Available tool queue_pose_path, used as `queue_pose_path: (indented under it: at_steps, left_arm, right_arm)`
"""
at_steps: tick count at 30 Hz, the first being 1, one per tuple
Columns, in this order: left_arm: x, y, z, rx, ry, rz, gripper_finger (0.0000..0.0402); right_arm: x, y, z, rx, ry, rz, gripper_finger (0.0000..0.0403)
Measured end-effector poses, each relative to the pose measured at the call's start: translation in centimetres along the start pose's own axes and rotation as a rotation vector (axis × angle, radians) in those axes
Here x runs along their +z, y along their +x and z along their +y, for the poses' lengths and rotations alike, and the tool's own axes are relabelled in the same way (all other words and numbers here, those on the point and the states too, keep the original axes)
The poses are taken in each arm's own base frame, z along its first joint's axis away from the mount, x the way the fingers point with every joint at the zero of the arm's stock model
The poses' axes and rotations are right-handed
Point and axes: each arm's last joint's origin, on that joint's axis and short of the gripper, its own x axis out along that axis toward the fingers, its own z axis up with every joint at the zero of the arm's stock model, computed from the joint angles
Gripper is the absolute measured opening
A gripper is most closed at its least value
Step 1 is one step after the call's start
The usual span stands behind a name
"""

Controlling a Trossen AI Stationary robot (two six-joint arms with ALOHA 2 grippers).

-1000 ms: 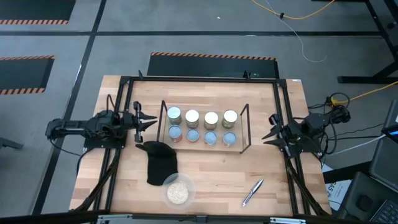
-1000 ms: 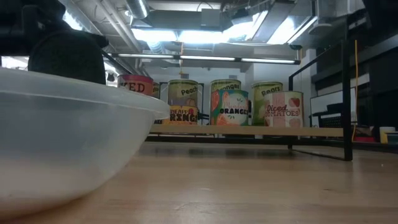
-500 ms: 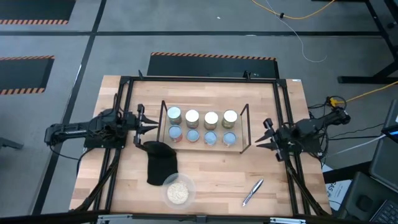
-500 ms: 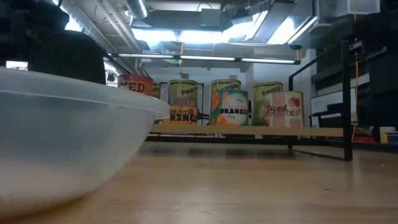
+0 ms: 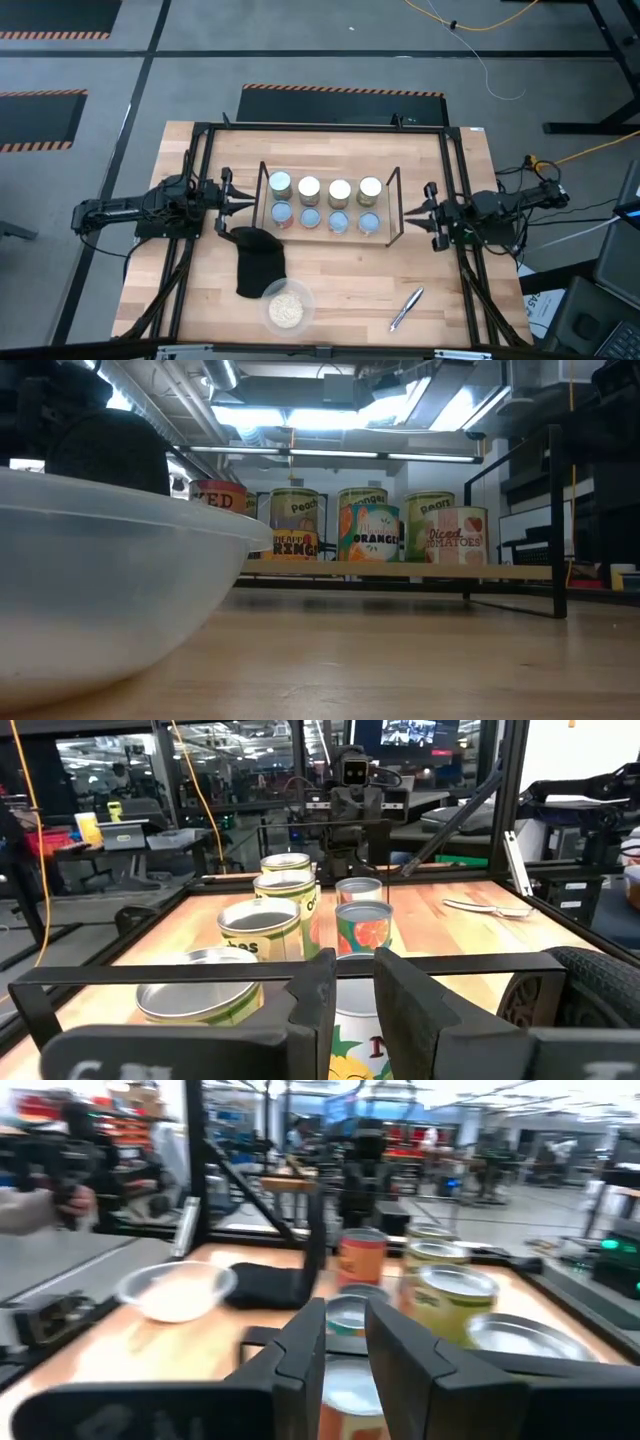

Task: Pick and place cans onto a shelf
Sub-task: Return to Home Position

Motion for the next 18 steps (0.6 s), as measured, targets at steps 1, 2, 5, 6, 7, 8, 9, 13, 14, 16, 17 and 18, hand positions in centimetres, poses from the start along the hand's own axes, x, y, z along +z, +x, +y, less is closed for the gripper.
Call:
queue_pose_path:
  at_steps: [1,2,5,6,7,8,9,13,14,16,17,18]
  left_arm:
    - [0.0,0.0,0.0,0.0,0.0,0.0,0.0064]
    - [0.0,0.0,0.0,0.0,0.0,0.0,0.0064]
    - [0.0,0.0,0.0,0.002,0.0,0.001,0.0064]
    - [0.0,0.0,0.0,0.002,0.0,0.001,0.0064]
    - [0.0,0.0,0.0,0.003,0.0,0.002,0.0064]
    - [0.0,0.0,0.0,0.003,-0.001,0.004,0.0064]
    - [-0.1,0.0,0.0,0.004,-0.002,0.01,0.0064]
    - [-0.3,0.0,0.0,0.005,-0.02,0.034,0.0064]
    - [-0.4,0.0,0.0,0.005,-0.032,0.037,0.0064]
    - [-0.4,0.0,0.0,0.006,-0.048,0.038,0.0064]
    - [-0.4,0.0,0.0,0.007,-0.055,0.038,0.0064]
    - [-0.4,0.0,0.0,0.007,-0.057,0.039,0.0064]
  right_arm:
    - [0.0,0.0,-0.1,-0.017,-0.003,0.002,0.0079]
    - [0.0,0.0,-0.3,-0.036,-0.004,0.002,0.0079]
    - [0.0,0.1,-0.7,-0.079,-0.003,0.005,0.0079]
    - [0.0,0.1,-0.8,-0.089,-0.004,0.005,0.0079]
    - [-0.1,0.1,-0.9,-0.099,-0.005,0.006,0.0079]
    - [-0.1,0.1,-1.0,-0.109,-0.006,0.007,0.0079]
    - [-0.1,0.1,-1.0,-0.117,-0.006,0.007,0.0079]
    - [-0.1,0.1,-1.3,-0.145,-0.007,0.009,0.0079]
    - [-0.1,0.1,-1.4,-0.15,-0.007,0.009,0.0079]
    - [-0.1,0.1,-1.4,-0.158,-0.008,0.01,0.0079]
    - [-0.1,0.1,-1.5,-0.162,-0.008,0.01,0.0079]
    - [-0.1,0.1,-1.5,-0.165,-0.008,0.01,0.0079]
